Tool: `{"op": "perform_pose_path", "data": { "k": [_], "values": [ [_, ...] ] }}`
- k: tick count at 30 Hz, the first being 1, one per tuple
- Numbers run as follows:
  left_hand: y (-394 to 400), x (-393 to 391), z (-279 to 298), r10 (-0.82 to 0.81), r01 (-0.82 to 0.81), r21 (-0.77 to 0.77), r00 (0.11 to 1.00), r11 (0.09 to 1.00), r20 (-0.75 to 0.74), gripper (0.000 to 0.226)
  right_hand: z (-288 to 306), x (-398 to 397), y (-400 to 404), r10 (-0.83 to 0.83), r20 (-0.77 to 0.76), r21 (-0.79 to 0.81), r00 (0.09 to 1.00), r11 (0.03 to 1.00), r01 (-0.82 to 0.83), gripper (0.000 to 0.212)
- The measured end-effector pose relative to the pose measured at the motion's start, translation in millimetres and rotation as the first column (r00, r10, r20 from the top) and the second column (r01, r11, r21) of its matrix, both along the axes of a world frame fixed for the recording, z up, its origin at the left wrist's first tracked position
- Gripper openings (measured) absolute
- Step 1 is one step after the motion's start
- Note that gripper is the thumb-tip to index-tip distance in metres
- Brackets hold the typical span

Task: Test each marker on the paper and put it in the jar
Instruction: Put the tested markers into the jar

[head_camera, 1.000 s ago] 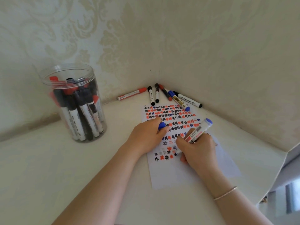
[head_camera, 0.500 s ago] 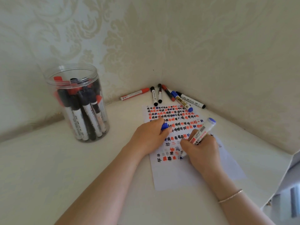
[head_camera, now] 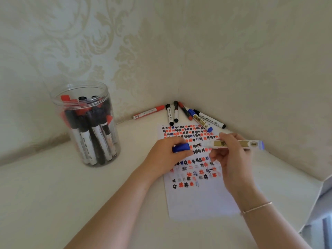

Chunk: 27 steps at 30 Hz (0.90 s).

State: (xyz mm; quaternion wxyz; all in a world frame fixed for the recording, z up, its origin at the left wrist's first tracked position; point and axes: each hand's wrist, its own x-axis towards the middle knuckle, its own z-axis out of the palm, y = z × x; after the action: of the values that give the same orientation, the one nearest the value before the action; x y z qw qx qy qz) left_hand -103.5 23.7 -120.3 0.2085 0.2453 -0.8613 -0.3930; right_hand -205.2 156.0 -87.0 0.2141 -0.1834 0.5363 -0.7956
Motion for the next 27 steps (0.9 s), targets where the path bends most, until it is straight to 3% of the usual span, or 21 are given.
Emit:
{"op": "perform_pose_path", "data": {
  "k": [6, 11, 20, 23, 25, 27],
  "values": [
    [2, 2, 4, -0.013, 0.017, 0.089, 0.999, 0.996, -0.038, 0.021, -3, 2, -10, -0.005, -0.077, 0.057, 0.997, 0.998, 0.01, 0.025],
    [2, 1, 3, -0.052, 0.055, 0.085, 0.998, 0.995, -0.034, 0.024, -8, 6, -16, 0.083, -0.097, 0.152, 0.992, 0.986, -0.067, 0.014],
    [8, 7, 18, -0.129, 0.176, 0.3, 0.977, 0.937, -0.169, 0.018, 6, -7, -19, 0.425, 0.11, 0.19, 0.899, 0.878, -0.438, 0.014],
    [7, 9, 18, -0.049, 0.113, 0.369, 0.983, 0.922, -0.179, 0.026, 15, -15, -22, 0.305, 0.176, 0.166, 0.936, 0.928, -0.334, 0.028],
    [7, 8, 17, 0.042, 0.029, 0.384, 0.984, 0.923, -0.175, 0.036, 19, -20, -27, 0.145, -0.034, 0.307, 0.989, 0.943, -0.127, 0.027],
    [10, 7, 16, 0.14, -0.083, 0.329, 0.978, 0.941, -0.153, 0.044, 17, -16, -34, 0.176, -0.377, 0.527, 0.909, 0.848, 0.055, 0.034]
  ]
}}
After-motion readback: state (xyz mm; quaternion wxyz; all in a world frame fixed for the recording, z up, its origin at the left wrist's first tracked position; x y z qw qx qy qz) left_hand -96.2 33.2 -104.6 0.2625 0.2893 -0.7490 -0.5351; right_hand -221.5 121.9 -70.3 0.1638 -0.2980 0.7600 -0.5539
